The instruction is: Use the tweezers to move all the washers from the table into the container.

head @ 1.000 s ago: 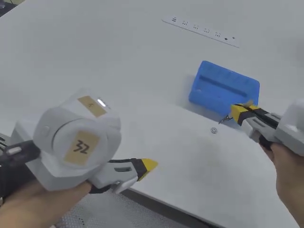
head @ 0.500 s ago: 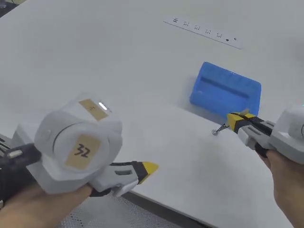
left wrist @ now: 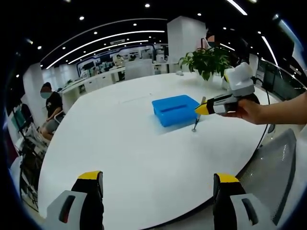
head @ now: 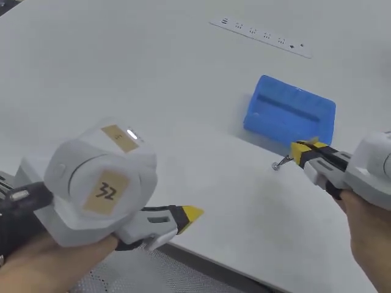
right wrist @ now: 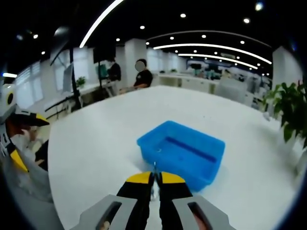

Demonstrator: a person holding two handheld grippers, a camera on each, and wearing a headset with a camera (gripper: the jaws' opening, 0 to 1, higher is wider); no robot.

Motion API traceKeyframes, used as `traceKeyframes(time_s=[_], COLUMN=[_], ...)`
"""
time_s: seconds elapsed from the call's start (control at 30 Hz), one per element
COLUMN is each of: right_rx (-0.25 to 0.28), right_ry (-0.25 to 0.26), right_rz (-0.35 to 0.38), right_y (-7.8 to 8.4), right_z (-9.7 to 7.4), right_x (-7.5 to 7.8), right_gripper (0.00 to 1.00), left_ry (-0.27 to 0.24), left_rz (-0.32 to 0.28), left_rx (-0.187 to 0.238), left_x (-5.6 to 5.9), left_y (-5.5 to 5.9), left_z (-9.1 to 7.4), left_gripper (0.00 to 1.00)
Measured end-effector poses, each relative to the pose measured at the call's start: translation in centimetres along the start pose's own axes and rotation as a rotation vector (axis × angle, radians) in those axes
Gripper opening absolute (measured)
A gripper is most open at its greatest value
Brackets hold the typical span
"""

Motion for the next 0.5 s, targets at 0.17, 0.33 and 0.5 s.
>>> traceKeyframes(time_s=[0.17,0.33,0.5], right_rx=[0.000,0.001,-0.005], right_ry=[0.000,-0.002,-0.003], right_rz=[-0.004,0.002,0.018], right_y=[-0.03,-0.06,0.06], right_z=[0.08,0.20,0.24], right_x=[-0.18,-0.06,0.01], right_gripper=[0.02,0.02,0.02], left_ry=[-0.001,-0.004,-0.007], left_rz=[0.000,-0.001,-0.002], left_rx=[0.001,-0.001,-0.002], left_x=[0.02,-0.10,-0.18], left_y=[-0.03,0.06,0.09], left_z=[-0.04,-0.13,-0.12], left_gripper=[0.98,0.98,0.98])
Point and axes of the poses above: the centre of the closed fingertips' face, and the gripper's own axes: z roughly forward along the fingers, x roughly to its right, y roughly out of its underside, the point moved 7 cm from there along -z, roughly backward along the fingers, and after that the axes turned 3 degrees about y, right-handed, at the moved point
